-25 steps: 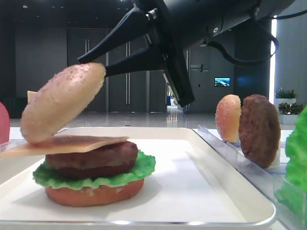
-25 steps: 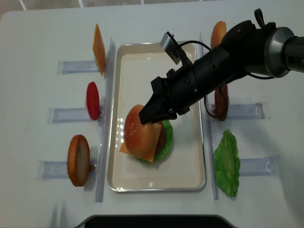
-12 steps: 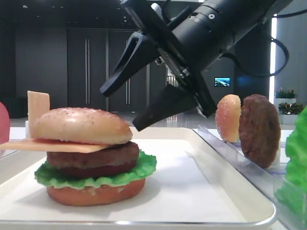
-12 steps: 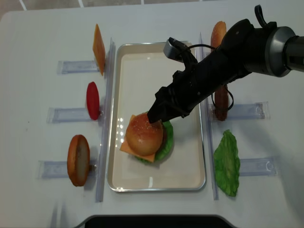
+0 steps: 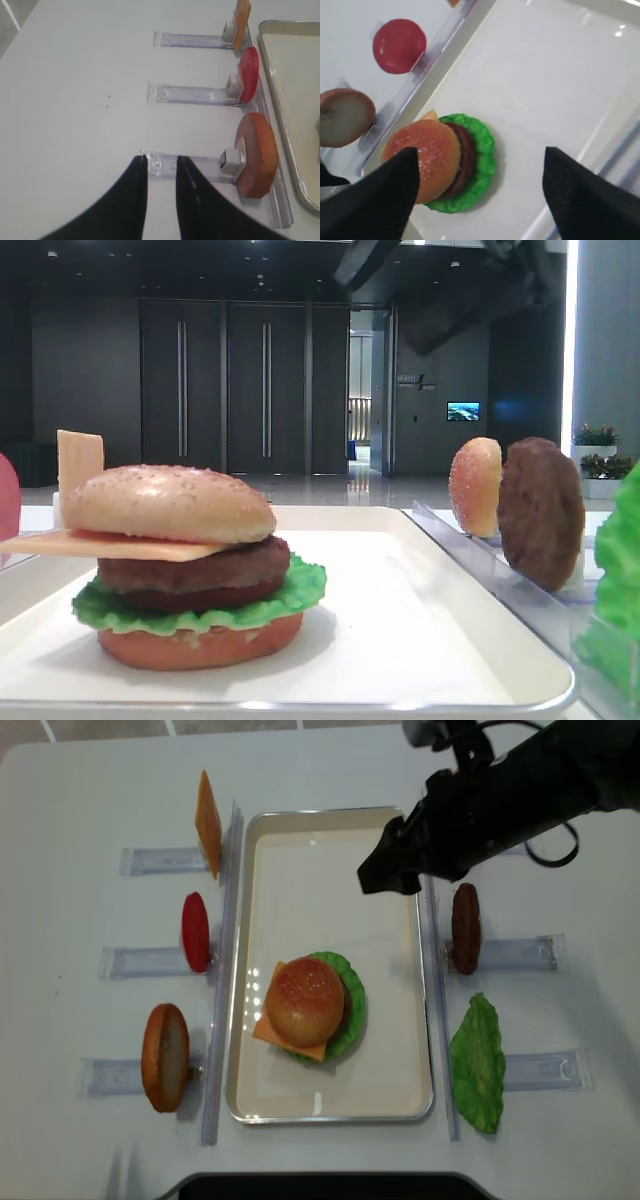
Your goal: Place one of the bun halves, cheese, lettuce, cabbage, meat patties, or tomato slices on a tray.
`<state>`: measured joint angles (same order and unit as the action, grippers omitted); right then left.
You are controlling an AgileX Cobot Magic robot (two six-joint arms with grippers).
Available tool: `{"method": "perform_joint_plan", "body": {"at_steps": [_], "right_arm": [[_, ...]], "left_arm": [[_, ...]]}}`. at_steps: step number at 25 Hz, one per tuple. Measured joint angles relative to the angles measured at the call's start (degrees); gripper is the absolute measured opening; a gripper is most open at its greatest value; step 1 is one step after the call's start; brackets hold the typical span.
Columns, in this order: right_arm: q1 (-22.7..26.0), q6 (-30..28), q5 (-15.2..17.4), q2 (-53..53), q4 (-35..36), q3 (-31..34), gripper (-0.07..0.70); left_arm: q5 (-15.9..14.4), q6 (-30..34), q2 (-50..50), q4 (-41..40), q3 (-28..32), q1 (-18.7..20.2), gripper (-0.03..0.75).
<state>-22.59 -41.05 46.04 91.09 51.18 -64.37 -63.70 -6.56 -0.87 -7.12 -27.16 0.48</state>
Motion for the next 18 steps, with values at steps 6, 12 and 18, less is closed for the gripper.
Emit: {"method": "perform_joint_plan", "body": {"at_steps": [6,12,18], "right_arm": [[7.78,15.24,1.91,-10.51,-19.80,0.00,0.496],[17.53,28.99,10.60,-15.09,-37.30,0.00,0.496],[25.51,36.73,20.58,-15.58,-47.86,0.00,0.496]], "left_arm": [[0.00,0.00,0.00,0.00,0.00,0.00,0.150],[0.00,0.00,0.00,0.00,0.00,0.00,0.150],[0.00,0.00,0.00,0.00,0.00,0.00,0.150]]}}
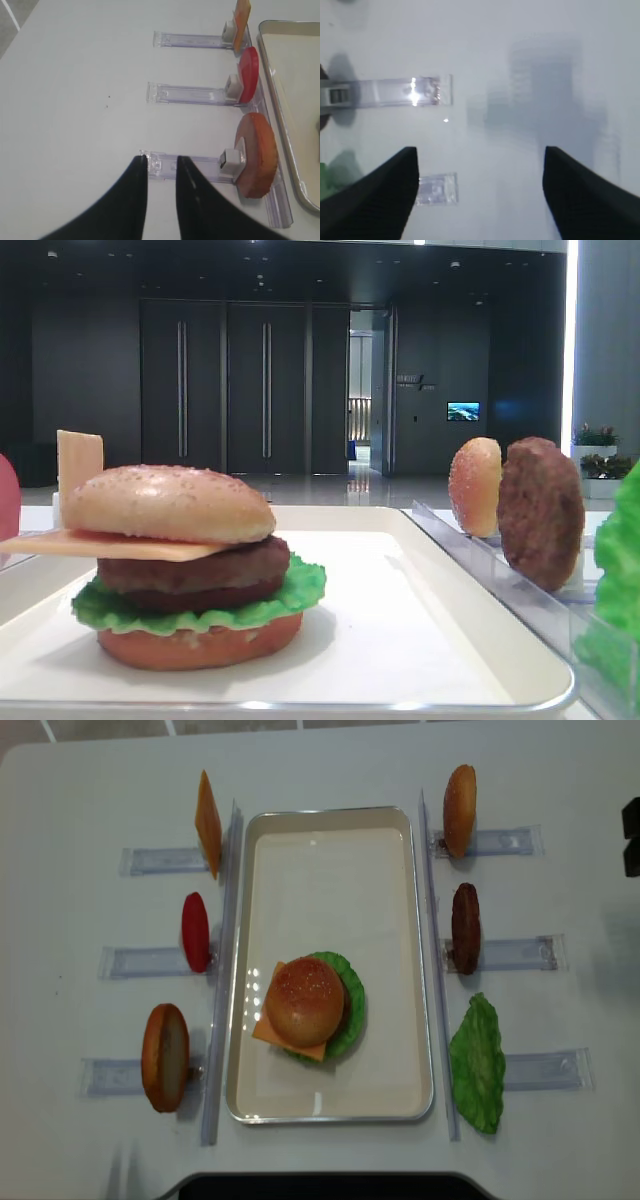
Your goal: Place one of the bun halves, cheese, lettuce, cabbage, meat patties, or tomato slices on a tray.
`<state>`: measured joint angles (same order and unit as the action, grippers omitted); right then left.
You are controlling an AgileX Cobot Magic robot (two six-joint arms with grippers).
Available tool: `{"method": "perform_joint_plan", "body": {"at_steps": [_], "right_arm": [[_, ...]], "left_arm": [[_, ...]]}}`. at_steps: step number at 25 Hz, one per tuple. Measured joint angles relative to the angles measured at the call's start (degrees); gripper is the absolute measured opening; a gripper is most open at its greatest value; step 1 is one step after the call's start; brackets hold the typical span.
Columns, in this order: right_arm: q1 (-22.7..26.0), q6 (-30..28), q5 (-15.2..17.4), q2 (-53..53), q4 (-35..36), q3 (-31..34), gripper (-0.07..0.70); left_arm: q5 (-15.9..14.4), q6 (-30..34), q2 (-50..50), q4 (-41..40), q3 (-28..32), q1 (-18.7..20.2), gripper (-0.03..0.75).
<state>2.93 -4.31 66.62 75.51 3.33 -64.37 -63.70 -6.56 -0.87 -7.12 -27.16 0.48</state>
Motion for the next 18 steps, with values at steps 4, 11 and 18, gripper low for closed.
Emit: {"method": "perform_joint_plan", "body": {"at_steps": [4,11,18], "right_arm": [[2.10,1.97,2.49,-1.48,-1.93,1.35,0.496],[2.22,2.23,0.92,-17.37,-1.07,15.29,0.496],[2.22,3.65,-1.33,-40.96,-0.70,28.66,0.496]], "left_arm": [[0.00,0.00,0.00,0.00,0.00,0.00,0.150],[0.00,0.00,0.00,0.00,0.00,0.00,0.150],[0.00,0.00,0.00,0.00,0.00,0.00,0.150]]}}
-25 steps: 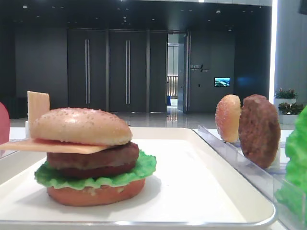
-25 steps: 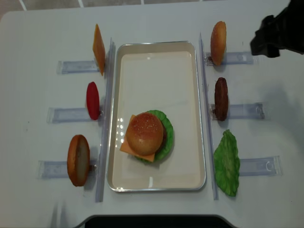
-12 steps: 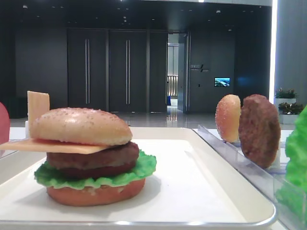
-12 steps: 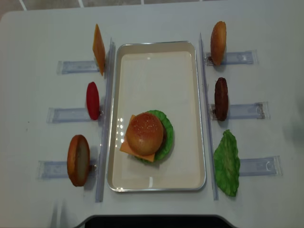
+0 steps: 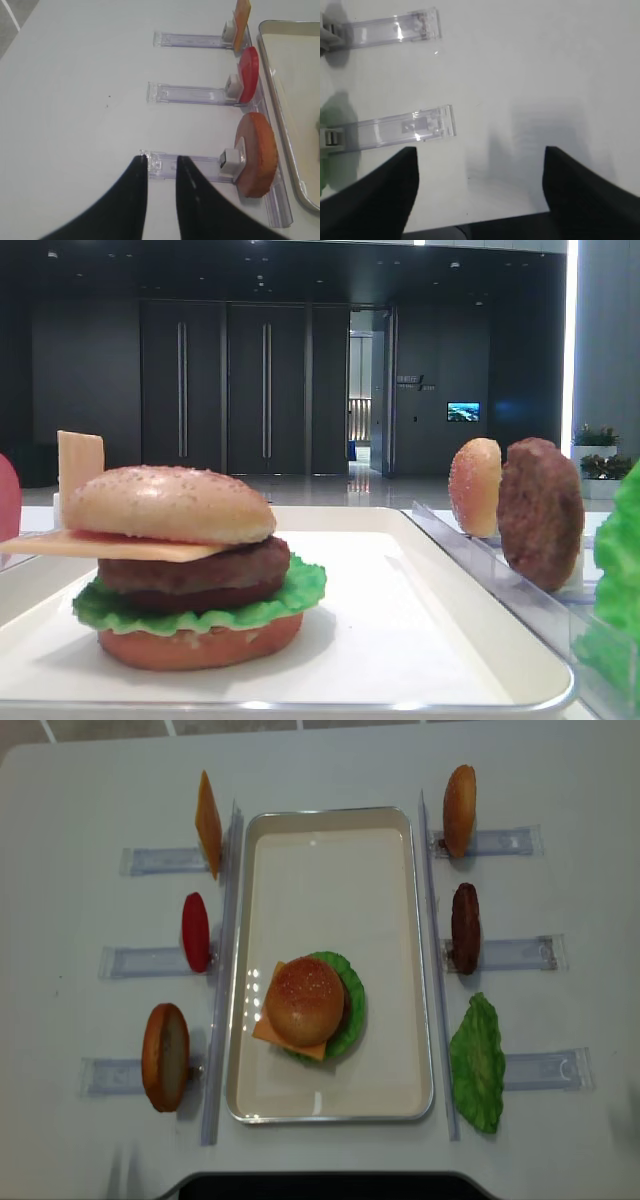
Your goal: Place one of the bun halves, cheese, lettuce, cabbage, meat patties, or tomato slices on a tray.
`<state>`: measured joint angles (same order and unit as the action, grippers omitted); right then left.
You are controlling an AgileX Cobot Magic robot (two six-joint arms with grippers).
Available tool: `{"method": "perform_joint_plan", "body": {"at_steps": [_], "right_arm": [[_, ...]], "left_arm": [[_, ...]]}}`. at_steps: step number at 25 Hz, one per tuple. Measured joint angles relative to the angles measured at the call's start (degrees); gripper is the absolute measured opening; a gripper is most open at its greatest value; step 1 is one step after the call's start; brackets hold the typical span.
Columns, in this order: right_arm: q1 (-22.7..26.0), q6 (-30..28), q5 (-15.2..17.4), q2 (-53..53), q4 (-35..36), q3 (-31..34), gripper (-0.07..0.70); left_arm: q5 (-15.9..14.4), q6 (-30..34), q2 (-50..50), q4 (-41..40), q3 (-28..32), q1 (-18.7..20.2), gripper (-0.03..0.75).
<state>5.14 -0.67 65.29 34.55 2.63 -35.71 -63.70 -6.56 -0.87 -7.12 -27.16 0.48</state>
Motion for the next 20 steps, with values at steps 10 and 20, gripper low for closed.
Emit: {"method": "perform_joint_plan", "body": {"at_steps": [10,20], "right_arm": [[0.00,0.67,-2.30,-23.52,-0.05,5.38,0.496],[0.00,0.67,-0.66,-33.61,-0.05,6.68,0.496]], "left_arm": [[0.00,0.00,0.00,0.00,0.00,0.00,0.150],[0.00,0.00,0.00,0.00,0.00,0.00,0.149]]}}
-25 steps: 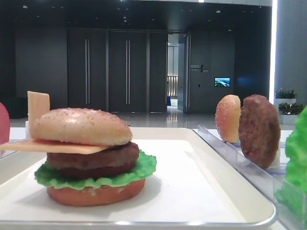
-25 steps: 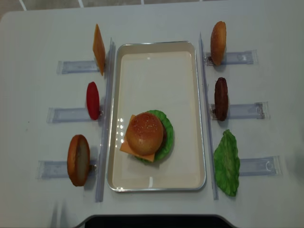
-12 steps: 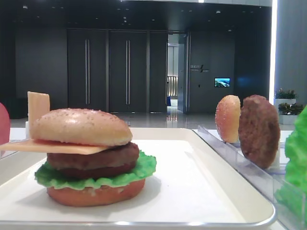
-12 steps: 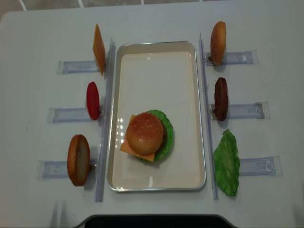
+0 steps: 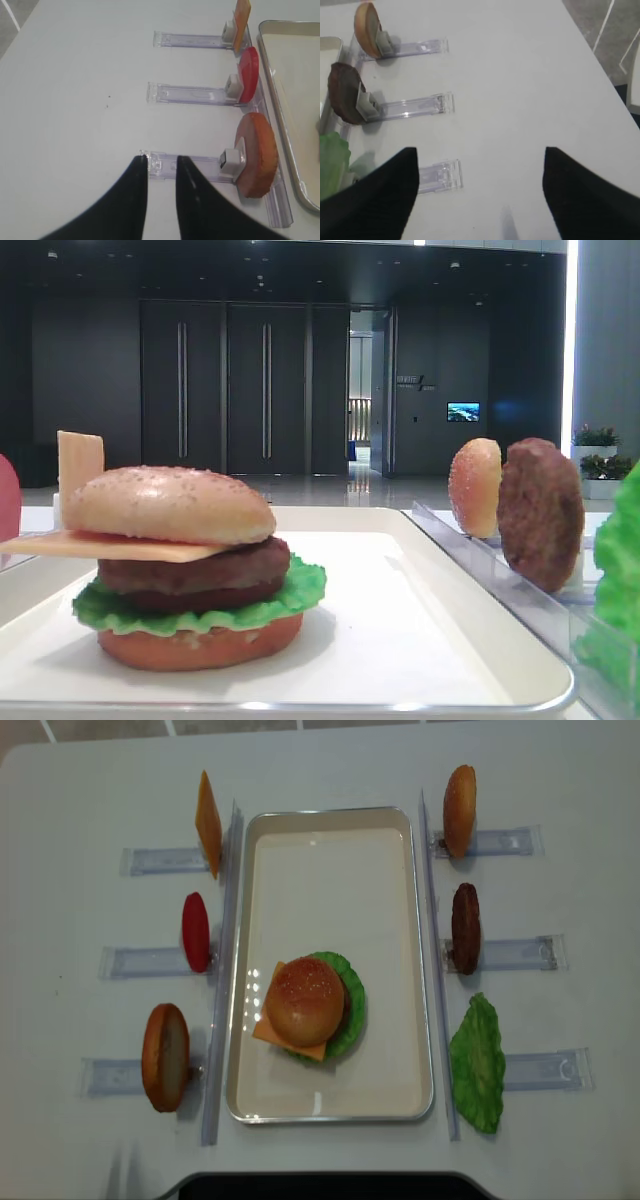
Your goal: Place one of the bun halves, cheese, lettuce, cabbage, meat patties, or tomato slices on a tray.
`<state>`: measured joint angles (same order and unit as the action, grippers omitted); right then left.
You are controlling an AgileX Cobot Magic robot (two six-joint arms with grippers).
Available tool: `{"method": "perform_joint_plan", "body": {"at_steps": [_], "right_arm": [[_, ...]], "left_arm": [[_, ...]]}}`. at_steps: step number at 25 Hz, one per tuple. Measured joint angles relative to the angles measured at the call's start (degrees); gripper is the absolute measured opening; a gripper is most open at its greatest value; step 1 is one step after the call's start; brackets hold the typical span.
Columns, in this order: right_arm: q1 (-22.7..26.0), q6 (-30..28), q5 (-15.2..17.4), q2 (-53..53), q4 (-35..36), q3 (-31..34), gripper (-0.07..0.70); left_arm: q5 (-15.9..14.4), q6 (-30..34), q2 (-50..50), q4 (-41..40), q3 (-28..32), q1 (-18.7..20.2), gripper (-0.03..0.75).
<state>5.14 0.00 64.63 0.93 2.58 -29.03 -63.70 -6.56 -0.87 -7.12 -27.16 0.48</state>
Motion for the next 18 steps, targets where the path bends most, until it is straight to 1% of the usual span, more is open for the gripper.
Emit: {"method": "perform_joint_plan", "body": {"at_steps": [18], "right_arm": [[0.00,0.00,0.06,-1.37,0.00,0.00,0.487]], "left_arm": [[0.00,0.00,0.00,0.00,0.00,0.00,0.149]]}}
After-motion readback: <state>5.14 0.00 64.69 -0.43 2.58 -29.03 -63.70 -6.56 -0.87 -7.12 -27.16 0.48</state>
